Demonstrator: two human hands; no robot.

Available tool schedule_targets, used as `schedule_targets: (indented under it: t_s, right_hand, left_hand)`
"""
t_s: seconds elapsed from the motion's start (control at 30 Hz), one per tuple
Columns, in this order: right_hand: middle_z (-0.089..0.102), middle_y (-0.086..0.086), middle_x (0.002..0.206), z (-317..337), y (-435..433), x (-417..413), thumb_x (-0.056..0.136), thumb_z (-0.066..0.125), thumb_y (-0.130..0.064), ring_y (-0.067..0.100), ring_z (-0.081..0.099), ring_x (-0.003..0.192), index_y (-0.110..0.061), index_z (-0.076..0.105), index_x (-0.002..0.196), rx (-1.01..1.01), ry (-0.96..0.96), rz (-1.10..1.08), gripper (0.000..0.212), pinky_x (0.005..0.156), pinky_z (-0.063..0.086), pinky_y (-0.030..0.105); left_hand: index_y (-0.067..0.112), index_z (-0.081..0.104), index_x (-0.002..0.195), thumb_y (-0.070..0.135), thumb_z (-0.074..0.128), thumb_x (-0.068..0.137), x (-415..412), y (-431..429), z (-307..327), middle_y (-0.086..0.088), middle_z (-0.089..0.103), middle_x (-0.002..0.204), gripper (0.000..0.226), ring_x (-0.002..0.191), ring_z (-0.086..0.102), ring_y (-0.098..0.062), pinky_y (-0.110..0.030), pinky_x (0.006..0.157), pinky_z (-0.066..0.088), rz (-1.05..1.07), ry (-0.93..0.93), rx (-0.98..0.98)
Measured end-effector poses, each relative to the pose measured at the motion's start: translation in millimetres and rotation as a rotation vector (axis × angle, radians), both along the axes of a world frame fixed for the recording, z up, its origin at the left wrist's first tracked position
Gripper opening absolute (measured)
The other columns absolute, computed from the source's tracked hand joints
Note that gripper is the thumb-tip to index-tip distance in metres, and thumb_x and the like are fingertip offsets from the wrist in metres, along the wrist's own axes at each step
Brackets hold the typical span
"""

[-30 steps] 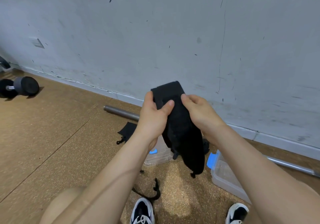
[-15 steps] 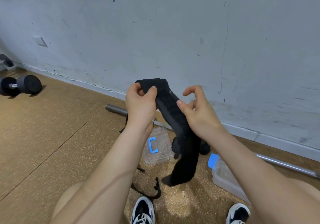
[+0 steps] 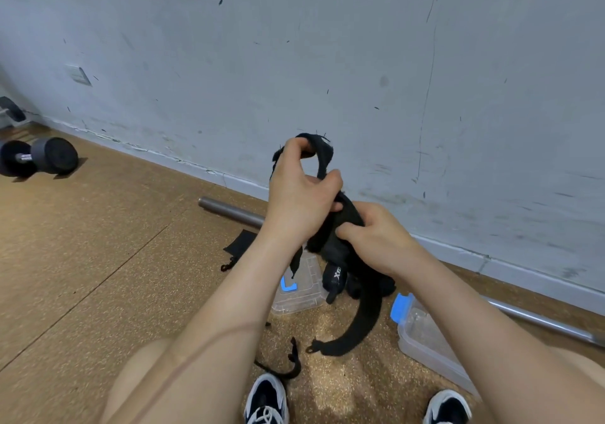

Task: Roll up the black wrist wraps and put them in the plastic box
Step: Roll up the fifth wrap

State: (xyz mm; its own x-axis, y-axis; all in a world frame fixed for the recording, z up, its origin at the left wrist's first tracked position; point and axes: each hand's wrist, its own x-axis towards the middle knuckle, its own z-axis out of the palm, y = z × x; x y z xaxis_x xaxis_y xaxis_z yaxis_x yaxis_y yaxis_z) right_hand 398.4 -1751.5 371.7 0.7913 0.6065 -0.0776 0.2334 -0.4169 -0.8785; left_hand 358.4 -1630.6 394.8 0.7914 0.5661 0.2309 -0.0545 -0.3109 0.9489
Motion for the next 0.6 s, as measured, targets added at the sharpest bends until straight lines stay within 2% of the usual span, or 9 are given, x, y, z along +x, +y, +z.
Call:
schedule_targets:
  t_s: [0.1, 0.17, 0.23, 0.3, 0.37, 0.43, 0.5, 0.53, 0.6]
  right_hand:
    - [0.072, 0.013, 0.084, 3.8, -3.7, 0.6, 0.088, 0.051, 0.006, 0.025, 0.069, 0.077, -0.007, 0.066, 0.091, 0.207, 0.292, 0.069, 0.02, 0.076, 0.053, 0.036]
    - [0.07, 0.014, 0.082, 8.2, -8.0, 2.8, 0.086, 0.048, 0.01, 0.024, 0.068, 0.074, -0.001, 0.065, 0.089, 0.357, 0.498, 0.082, 0.021, 0.07, 0.054, 0.031]
    - [0.067, 0.016, 0.08, 12.0, -13.9, 6.2, 0.084, 0.047, 0.009, 0.024, 0.065, 0.069, 0.001, 0.063, 0.089, 0.459, 0.658, 0.051, 0.017, 0.063, 0.055, 0.028]
    - [0.068, 0.02, 0.087, 13.0, -17.8, 10.6, 0.08, 0.052, 0.005, 0.028, 0.067, 0.075, 0.004, 0.066, 0.093, 0.546, 0.738, 0.046, 0.019, 0.068, 0.056, 0.031]
    - [0.071, 0.022, 0.093, 13.4, -18.3, 13.4, 0.079, 0.057, 0.003, 0.029, 0.07, 0.08, 0.006, 0.07, 0.098, 0.607, 0.741, 0.046, 0.023, 0.073, 0.059, 0.032]
    - [0.072, 0.023, 0.097, 14.2, -16.6, 15.0, 0.085, 0.054, 0.007, 0.028, 0.072, 0.082, 0.009, 0.068, 0.104, 0.643, 0.728, 0.006, 0.024, 0.07, 0.059, 0.031]
    - [0.068, 0.03, 0.11, 12.6, -12.9, 16.6, 0.088, 0.051, 0.01, 0.034, 0.071, 0.091, 0.016, 0.061, 0.115, 0.672, 0.732, -0.066, 0.03, 0.075, 0.061, 0.035]
    - [0.063, 0.035, 0.118, 11.7, -10.6, 16.6, 0.087, 0.05, 0.011, 0.038, 0.068, 0.099, 0.019, 0.056, 0.12, 0.68, 0.735, -0.089, 0.035, 0.084, 0.06, 0.041]
    - [0.055, 0.039, 0.127, 10.0, -4.9, 14.0, 0.083, 0.05, 0.008, 0.044, 0.063, 0.107, 0.02, 0.051, 0.124, 0.647, 0.737, -0.11, 0.043, 0.097, 0.051, 0.049]
  left_hand:
    - [0.028, 0.054, 0.11, 0.047, 0.06, 0.089, 5.0, 13.2, -2.0, 0.004, 0.058, 0.12, 0.029, 0.109, 0.055, -0.017, -0.039, 0.098, 0.045, 0.067, 0.076, 0.331]
    - [0.029, 0.059, 0.097, 0.069, 0.033, 0.085, 8.3, 24.0, -1.2, 0.003, 0.059, 0.119, 0.049, 0.124, 0.043, -0.024, -0.046, 0.106, 0.034, 0.07, 0.23, 0.494]
    - [0.022, 0.067, 0.093, 0.075, 0.015, 0.085, 10.0, 33.1, -1.2, 0.003, 0.063, 0.116, 0.075, 0.128, 0.044, -0.027, -0.052, 0.109, 0.03, -0.023, 0.426, 0.505]
    - [0.018, 0.071, 0.103, 0.073, 0.018, 0.092, 7.7, 36.4, -2.8, 0.0, 0.067, 0.114, 0.077, 0.121, 0.054, -0.026, -0.05, 0.107, 0.037, -0.103, 0.563, 0.404]
    - [0.013, 0.068, 0.1, 0.065, 0.027, 0.099, 3.0, 38.3, -1.7, -0.006, 0.07, 0.108, 0.065, 0.105, 0.064, -0.026, -0.045, 0.101, 0.047, -0.114, 0.581, 0.288]
    - [0.012, 0.063, 0.09, 0.06, 0.033, 0.1, -5.2, 37.9, 3.9, -0.008, 0.074, 0.09, 0.058, 0.085, 0.07, -0.025, -0.047, 0.092, 0.055, -0.129, 0.538, 0.088]
    - [0.011, 0.062, 0.087, 0.061, 0.034, 0.1, -13.1, 35.5, 9.2, -0.007, 0.072, 0.072, 0.059, 0.069, 0.07, -0.022, -0.04, 0.081, 0.058, -0.187, 0.54, -0.082]
    - [0.01, 0.063, 0.088, 0.061, 0.035, 0.1, -15.6, 34.3, 9.3, -0.007, 0.072, 0.071, 0.059, 0.067, 0.069, -0.021, -0.038, 0.078, 0.058, -0.215, 0.546, -0.115]
    - [0.011, 0.069, 0.097, 0.058, 0.036, 0.101, -16.0, 28.6, 5.2, -0.007, 0.075, 0.084, 0.056, 0.078, 0.071, -0.021, -0.036, 0.08, 0.058, -0.267, 0.523, -0.137]
